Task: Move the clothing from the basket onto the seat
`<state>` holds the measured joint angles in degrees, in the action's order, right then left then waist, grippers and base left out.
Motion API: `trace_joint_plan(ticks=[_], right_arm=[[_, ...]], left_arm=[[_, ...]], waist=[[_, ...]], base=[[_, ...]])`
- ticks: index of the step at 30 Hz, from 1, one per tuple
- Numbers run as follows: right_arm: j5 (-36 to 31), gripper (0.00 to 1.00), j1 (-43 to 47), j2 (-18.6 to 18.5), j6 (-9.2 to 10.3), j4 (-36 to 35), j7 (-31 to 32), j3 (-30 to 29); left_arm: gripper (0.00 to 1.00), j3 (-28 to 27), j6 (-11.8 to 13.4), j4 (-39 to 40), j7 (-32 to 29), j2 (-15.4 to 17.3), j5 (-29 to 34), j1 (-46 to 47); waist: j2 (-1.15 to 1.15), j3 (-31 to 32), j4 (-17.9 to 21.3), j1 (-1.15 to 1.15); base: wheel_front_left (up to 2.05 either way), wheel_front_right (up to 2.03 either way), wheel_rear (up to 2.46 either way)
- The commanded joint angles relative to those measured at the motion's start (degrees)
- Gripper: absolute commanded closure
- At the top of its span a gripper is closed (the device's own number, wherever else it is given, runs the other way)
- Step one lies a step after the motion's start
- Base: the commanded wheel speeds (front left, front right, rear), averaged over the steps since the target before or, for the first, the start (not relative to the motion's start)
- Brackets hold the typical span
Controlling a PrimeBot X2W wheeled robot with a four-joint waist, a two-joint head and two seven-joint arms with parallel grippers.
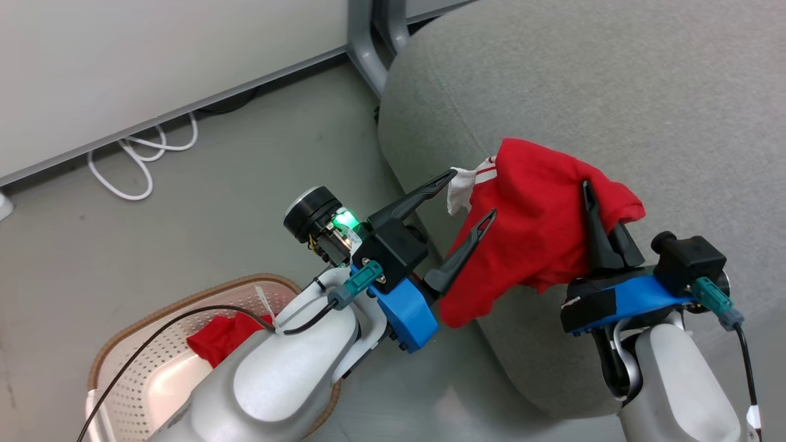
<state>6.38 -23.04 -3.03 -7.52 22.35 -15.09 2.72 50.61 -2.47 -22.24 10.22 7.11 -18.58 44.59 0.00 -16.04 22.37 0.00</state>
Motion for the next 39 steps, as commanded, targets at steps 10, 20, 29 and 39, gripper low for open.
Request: trace_joint_plan(ticks=[10, 20, 29, 39], right_arm=[[1.63, 1.0, 2.32, 0.22, 0.06, -1.2, -0.11, -1.61], [1.77, 1.0, -1.86, 0.21, 0.06, -3.89, -0.11, -3.45], [-0.2, 1.0, -15.75, -2.76, 0.06, -8.44, -0.11, -7.35], [1.51, 1.0, -30.06, -12.26, 0.06, -11.73, -0.09, -22.26]], left_arm=[[0.0, 1.31, -0.14, -0.1, -0.21, 0.22, -0.11, 0.68], [0.0, 1.38, 0.33, 0.32, -0.26, 0.84, -0.3, 1.7], [0.0, 0.94, 0.82, 2.68, -1.58, 2.6, 0.68, 4.48], [0.0, 0.5, 1.05, 6.0, -3.83, 4.7, 2.27, 9.49]], waist=[[0.0, -1.99, 3.98, 0.0], [0.0, -4.23, 3.24, 0.0], [0.0, -11.62, 2.31, 0.0], [0.0, -22.1, -0.41, 0.0]], base=[[0.0, 0.0, 0.0], [0.0, 0.0, 0.0], [0.0, 0.0, 0.0], [0.0, 0.0, 0.0]])
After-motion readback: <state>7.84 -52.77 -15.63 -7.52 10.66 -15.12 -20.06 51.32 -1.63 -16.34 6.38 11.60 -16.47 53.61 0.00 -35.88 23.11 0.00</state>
